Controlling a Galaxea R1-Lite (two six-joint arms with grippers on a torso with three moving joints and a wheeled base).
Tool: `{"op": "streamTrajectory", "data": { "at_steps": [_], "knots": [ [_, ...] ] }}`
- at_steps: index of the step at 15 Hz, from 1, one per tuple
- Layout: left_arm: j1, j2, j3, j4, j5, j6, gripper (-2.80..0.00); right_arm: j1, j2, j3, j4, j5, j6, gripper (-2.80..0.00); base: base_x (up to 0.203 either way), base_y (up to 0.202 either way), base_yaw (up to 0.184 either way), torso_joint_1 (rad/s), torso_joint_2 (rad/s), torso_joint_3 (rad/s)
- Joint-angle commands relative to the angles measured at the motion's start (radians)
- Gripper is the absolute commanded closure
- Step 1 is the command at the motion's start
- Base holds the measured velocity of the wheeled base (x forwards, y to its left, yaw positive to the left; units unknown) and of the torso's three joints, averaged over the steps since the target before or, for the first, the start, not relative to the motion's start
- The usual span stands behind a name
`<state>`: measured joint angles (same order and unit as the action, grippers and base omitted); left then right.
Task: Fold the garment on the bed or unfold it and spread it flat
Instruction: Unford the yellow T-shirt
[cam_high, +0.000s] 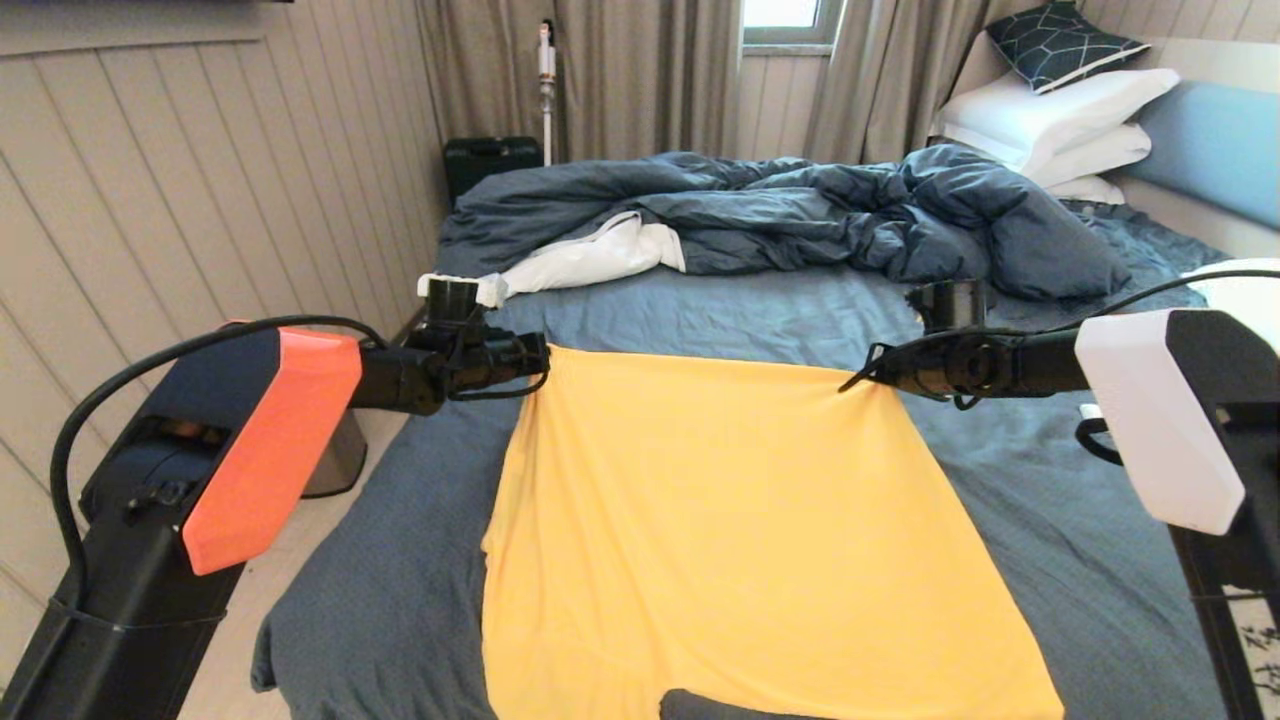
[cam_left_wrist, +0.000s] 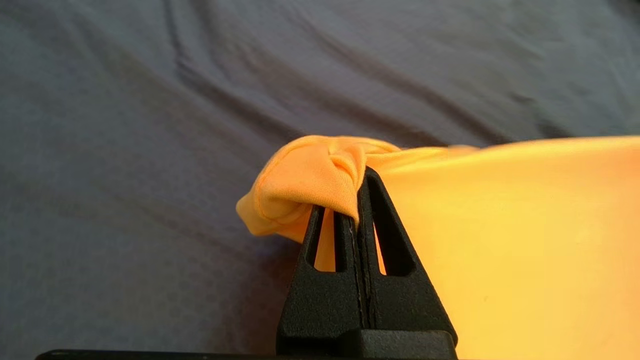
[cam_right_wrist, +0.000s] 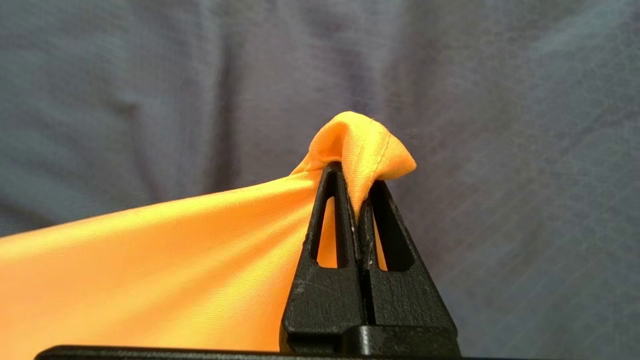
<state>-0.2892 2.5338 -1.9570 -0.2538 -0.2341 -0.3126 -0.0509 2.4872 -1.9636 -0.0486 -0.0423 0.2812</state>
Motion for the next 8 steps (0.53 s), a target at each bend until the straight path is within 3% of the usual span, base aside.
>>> {"op": "streamTrajectory", "data": {
  "at_steps": [1,8],
  "knots": [
    [0.017,0.027,0.0,-0.011,-0.004,0.001,0.0,0.003,0.025,0.0,-0.014,-0.001,-0.006,0.0,0.0,0.0,0.0,0.0,0.0,0.0],
    [0.074,0.089,0.001,-0.034,-0.049,0.061,0.0,0.005,0.062,0.002,-0.033,-0.001,-0.034,0.0,0.0,0.0,0.0,0.0,0.0,0.0]
  ]
}}
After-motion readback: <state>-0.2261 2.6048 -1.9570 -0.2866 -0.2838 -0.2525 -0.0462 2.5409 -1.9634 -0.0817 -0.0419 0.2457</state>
